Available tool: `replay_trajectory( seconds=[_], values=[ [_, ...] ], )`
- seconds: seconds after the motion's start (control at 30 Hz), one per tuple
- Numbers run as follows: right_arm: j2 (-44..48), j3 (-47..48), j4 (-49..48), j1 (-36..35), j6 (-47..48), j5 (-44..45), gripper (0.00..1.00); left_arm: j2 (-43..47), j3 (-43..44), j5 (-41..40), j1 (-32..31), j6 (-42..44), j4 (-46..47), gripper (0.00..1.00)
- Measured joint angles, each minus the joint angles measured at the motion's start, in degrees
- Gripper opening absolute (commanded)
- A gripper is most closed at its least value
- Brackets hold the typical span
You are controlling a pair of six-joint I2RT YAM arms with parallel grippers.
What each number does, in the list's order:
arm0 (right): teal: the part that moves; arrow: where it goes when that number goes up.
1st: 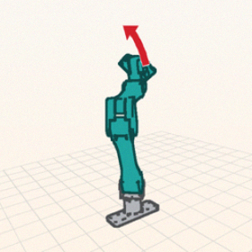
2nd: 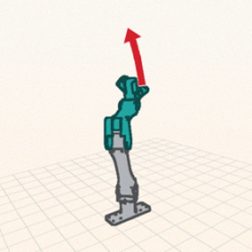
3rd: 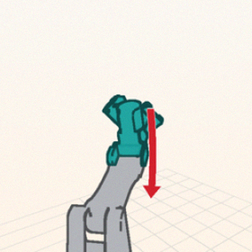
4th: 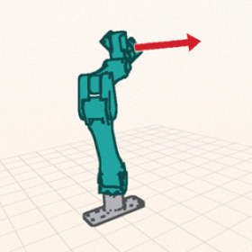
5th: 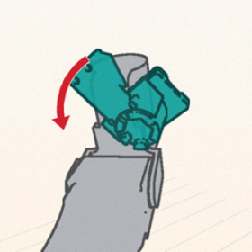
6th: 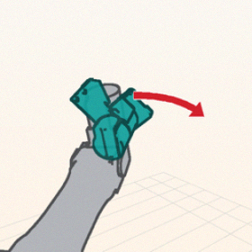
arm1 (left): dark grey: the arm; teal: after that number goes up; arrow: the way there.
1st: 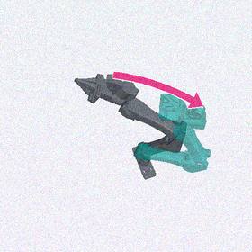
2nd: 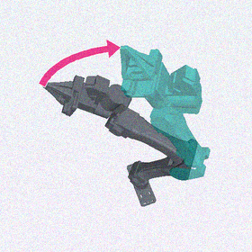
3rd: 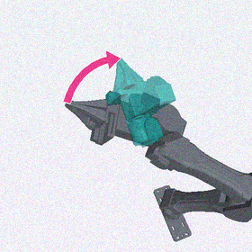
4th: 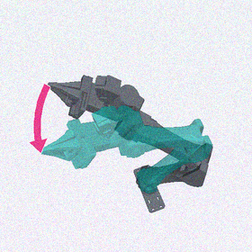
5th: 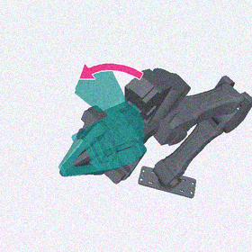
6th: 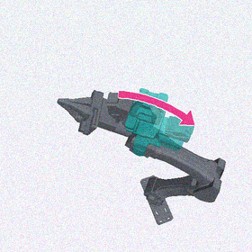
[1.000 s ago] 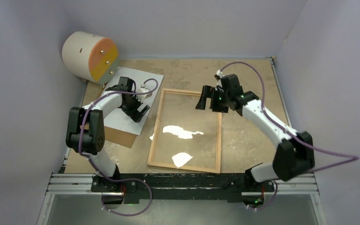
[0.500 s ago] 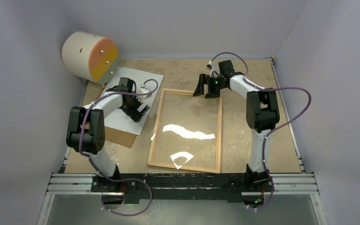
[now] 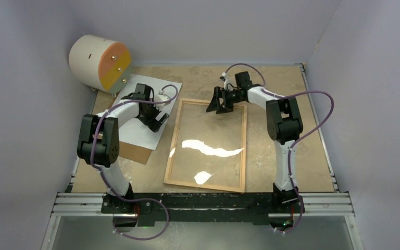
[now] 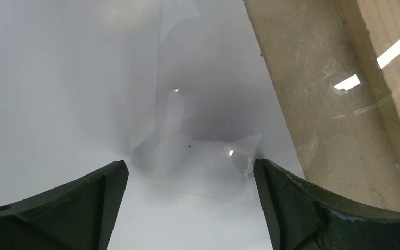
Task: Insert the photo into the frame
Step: Place the photo frame item in the photo frame.
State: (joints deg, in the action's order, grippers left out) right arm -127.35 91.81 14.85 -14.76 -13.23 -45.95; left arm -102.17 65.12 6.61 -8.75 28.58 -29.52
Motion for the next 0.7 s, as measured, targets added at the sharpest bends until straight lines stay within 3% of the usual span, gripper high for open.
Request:
replay_trajectory(
  seconds=[0.33, 0.5, 0.7],
  values=[
    [-0.4, -5.6, -8.2, -1.4, -4.1, -8.0, 0.69, -1.8, 1.9, 0.0, -1.1, -0.7, 1.9, 0.98],
    [3.5, -15.8, -16.6, -1.4, -9.4, -10.8, 0.47, -2.6, 2.9, 0.0, -1.2, -1.0, 2.1, 0.98],
    [7.7, -24.4, -26.0, -2.1, -16.9, -13.9, 0.35, -3.6, 4.1, -0.1, -1.5, -1.0, 2.3, 0.98]
  ],
)
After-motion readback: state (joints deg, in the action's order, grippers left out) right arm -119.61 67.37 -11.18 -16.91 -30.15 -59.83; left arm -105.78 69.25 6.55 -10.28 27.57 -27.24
